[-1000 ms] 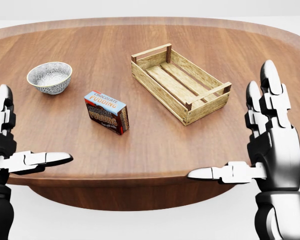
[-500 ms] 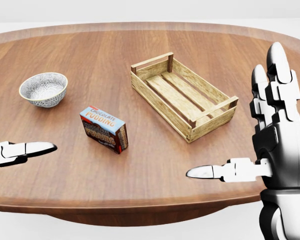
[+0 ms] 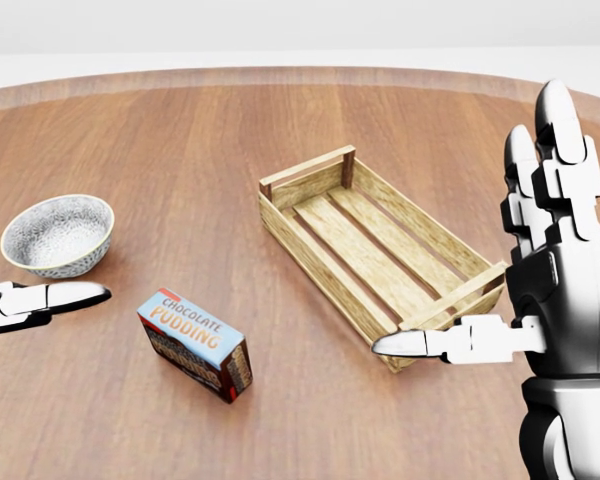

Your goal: Pick up the chocolate pudding and put it in the tray.

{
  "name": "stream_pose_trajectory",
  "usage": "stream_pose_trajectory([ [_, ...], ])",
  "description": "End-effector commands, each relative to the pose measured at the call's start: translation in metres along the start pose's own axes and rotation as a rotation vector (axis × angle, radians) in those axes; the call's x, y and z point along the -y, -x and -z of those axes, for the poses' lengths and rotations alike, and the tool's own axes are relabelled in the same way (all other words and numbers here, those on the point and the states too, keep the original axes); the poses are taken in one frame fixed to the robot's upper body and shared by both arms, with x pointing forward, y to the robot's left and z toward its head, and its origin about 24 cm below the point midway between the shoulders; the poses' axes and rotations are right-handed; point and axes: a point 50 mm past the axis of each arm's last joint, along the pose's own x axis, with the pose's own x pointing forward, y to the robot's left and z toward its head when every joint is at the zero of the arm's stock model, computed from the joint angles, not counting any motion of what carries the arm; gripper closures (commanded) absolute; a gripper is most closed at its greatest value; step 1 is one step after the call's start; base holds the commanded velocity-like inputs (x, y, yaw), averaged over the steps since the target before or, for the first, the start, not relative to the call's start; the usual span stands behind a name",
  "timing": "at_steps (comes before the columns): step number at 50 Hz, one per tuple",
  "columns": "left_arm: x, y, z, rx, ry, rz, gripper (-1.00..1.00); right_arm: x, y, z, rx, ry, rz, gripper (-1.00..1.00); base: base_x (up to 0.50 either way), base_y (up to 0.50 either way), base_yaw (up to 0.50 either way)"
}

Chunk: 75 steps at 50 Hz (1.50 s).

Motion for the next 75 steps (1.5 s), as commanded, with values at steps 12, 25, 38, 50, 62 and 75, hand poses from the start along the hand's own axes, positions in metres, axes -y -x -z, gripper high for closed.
stream_pose_trajectory([
  [12, 0.001, -0.001, 0.002, -0.007, -0.001, -0.002, -1.00, -0.001, -0.001, -0.001, 0.004, 0.000, -0.002, -1.00, 0.39, 0.00, 0.00],
  [25, 0.000, 0.000, 0.006, -0.026, 0.001, -0.001, -1.00, -0.002, -0.001, 0.000, 0.002, 0.004, -0.005, -1.00, 0.28, 0.00, 0.00],
  [38, 0.001, 0.001, 0.010, -0.042, 0.007, -0.003, -1.00, -0.004, 0.005, 0.020, -0.095, -0.009, -0.020, -1.00, 0.00, 0.00, 0.00],
  [50, 0.003, 0.001, 0.010, -0.040, -0.057, 0.003, -1.00, -0.004, 0.004, 0.017, -0.079, -0.008, -0.023, -1.00, 0.00, 0.00, 0.00],
  [62, 0.004, 0.001, 0.011, -0.043, -0.064, 0.006, -1.00, -0.004, 0.004, 0.013, -0.062, 0.007, -0.033, -1.00, 0.00, 0.00, 0.00],
  [75, 0.004, 0.001, 0.010, -0.039, -0.062, 0.005, -1.00, -0.027, 0.006, 0.042, -0.186, 0.033, -0.122, -1.00, 0.00, 0.00, 0.00],
])
